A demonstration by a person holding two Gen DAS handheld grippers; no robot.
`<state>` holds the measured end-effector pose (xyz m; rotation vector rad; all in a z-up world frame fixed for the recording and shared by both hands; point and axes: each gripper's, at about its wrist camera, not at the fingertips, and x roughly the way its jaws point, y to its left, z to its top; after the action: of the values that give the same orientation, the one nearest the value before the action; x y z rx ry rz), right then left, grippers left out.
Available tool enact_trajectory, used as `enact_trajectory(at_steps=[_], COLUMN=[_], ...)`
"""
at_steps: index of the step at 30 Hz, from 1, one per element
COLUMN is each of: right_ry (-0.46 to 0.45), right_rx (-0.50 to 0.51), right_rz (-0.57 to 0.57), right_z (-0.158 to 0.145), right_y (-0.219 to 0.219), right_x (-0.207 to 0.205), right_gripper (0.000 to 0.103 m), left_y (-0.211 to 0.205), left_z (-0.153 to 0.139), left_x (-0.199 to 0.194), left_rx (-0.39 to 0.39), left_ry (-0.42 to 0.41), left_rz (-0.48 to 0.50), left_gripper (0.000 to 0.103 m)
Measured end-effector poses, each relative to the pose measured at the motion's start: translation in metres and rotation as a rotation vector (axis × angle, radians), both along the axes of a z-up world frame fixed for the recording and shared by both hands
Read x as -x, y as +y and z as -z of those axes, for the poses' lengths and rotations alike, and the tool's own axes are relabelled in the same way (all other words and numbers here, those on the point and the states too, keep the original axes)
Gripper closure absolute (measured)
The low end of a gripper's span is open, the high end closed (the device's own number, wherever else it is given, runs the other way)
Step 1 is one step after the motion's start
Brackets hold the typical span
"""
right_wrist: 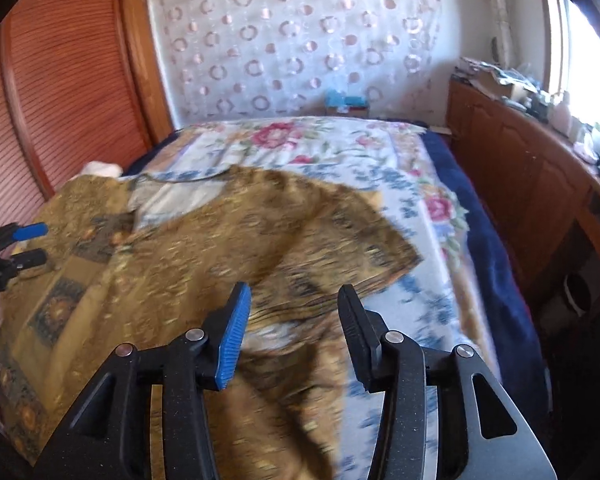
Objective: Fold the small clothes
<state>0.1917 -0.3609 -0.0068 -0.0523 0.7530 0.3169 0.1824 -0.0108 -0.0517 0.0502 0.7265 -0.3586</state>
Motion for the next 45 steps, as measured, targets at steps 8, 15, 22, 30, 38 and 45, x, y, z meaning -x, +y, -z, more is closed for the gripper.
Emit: enact_trajectory(at_steps=[8,15,22,30,38,45], right_ry=[0.086,0.144,0.053,-0.014,0.038,0.132], right_rx=[0.010,-0.011,-0.001,0.026,0.104,0.083], right_rz=[0.099,0.101,0.022,0.014,0.132,0.134], right_z=[0.023,0.036,0.015,-0.006,0.017,0.038], right_y=[-0.027,-0.030,-0.008,0.005,-0.026,-0.042], right_x=[-0.042,-0.063,-0.071,-0.072,-0.082,-0.087], right_gripper=[0.057,0.058,0.100,0.095,0.051,0.051], left_y=[-0.006,-0.004,0.003,0.005,0.002,0.004], left_z=[0.002,0.004,0.001,0.004,0.005,0.009], left_x=[-0.017,-0.021,-0.022,-0.018,-0.015,-0.015], left_rx=[0.002,0.011,0.016,0.036,0.049,0.055], left_ry=[0.007,0.018,0.010,0.020,0.024,0.039], left_rz=[0.001,0.008,-0.007,-0.004,0.014,0.009], left_gripper=[0.024,0.024,0.024,0.024,0.024,0.024])
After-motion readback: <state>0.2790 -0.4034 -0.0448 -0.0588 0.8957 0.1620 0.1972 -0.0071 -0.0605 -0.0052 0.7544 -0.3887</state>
